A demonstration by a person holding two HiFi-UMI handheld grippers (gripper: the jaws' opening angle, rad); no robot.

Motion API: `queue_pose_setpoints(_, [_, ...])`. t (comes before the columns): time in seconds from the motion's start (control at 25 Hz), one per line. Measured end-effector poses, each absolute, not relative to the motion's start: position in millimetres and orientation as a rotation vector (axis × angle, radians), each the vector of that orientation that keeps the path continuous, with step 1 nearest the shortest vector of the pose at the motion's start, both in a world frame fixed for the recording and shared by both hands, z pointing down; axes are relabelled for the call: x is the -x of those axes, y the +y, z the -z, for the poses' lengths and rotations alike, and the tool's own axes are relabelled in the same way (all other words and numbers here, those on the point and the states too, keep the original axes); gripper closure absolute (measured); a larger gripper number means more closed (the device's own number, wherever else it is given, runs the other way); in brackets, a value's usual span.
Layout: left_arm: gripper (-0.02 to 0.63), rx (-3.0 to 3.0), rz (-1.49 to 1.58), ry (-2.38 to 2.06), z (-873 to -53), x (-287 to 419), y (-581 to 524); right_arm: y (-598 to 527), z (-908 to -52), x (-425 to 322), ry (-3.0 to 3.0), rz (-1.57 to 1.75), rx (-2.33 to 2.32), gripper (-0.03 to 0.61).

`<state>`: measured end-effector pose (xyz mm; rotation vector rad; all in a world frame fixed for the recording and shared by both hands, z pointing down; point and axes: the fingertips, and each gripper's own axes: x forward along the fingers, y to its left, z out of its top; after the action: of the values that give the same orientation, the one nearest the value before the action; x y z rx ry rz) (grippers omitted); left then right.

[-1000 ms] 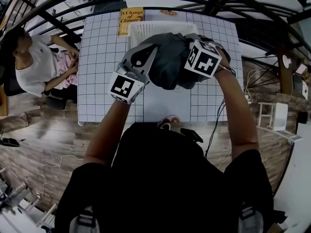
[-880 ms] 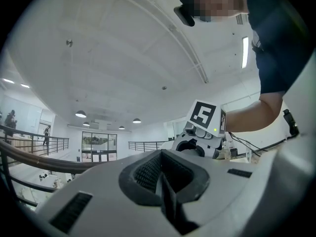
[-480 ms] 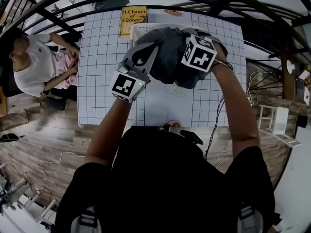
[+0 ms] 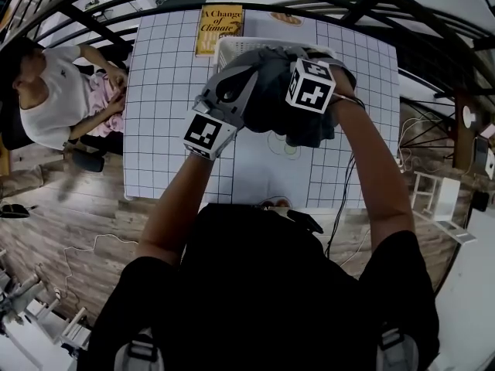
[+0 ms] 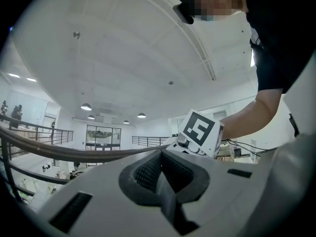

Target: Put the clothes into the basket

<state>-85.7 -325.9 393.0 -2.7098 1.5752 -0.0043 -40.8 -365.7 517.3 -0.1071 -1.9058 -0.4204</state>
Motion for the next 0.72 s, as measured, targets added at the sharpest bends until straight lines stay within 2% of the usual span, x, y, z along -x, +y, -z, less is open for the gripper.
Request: queue_pose_setpoints(0.72, [0.611, 2.735, 0.001, 1.588, -416, 92, -352, -385, -598, 64, -1.891, 0.475, 0.158, 0.227])
